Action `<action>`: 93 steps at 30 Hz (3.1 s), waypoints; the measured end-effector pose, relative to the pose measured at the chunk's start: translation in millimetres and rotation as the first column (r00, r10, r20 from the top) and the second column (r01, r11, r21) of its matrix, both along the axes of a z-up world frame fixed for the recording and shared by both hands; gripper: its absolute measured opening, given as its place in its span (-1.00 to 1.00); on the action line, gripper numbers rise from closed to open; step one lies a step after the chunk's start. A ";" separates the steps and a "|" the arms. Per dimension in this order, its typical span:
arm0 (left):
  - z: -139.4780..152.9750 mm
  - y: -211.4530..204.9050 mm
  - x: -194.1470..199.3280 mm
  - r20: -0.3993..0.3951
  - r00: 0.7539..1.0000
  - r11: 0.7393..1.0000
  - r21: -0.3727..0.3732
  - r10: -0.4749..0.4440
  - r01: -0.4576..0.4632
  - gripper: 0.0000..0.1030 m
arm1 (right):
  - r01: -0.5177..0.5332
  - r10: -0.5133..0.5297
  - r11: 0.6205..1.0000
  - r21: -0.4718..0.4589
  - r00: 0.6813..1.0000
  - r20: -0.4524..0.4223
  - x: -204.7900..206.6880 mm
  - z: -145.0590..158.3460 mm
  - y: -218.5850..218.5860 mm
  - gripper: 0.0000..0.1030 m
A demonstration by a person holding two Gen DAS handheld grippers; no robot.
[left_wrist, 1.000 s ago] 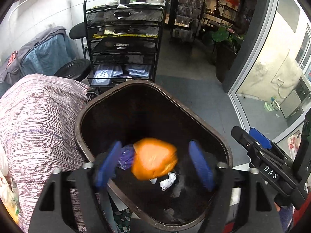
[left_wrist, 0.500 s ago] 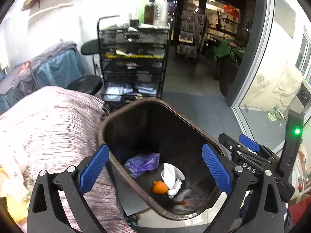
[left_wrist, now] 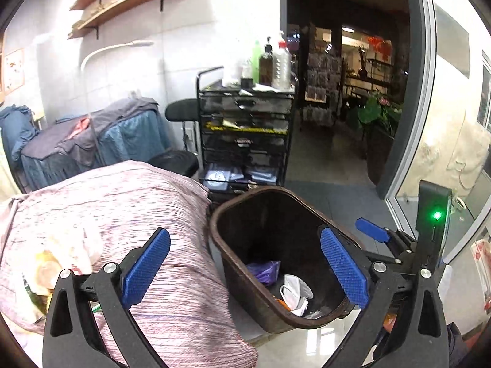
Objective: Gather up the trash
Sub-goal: 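Move both tools back over the remaining trash on the bed, then grasp the green-and-white milk carton with the left tool, then grasp the white bottle with orange base with the right tool while the left tool holds the carton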
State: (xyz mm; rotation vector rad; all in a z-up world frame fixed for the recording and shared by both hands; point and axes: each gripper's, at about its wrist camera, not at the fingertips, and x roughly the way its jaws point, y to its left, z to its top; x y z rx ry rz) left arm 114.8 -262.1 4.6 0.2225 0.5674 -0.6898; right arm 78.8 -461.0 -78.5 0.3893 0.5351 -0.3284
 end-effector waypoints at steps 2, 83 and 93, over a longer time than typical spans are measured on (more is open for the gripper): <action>3.9 8.5 -1.4 0.025 0.999 1.000 -0.002 0.019 -0.019 0.88 | -0.038 0.039 0.999 -0.029 0.999 0.014 3.3 7.5 13.0 0.59; -70.5 363.4 122.8 -0.353 0.709 0.760 0.010 0.610 -0.649 0.00 | -0.814 0.759 0.577 0.073 0.501 -0.417 313.1 -14.9 396.6 0.20; -67.3 352.3 106.7 -0.362 0.722 0.769 -0.023 0.590 -0.639 0.00 | -0.815 0.801 0.575 0.077 0.540 -0.258 268.7 23.6 374.2 0.20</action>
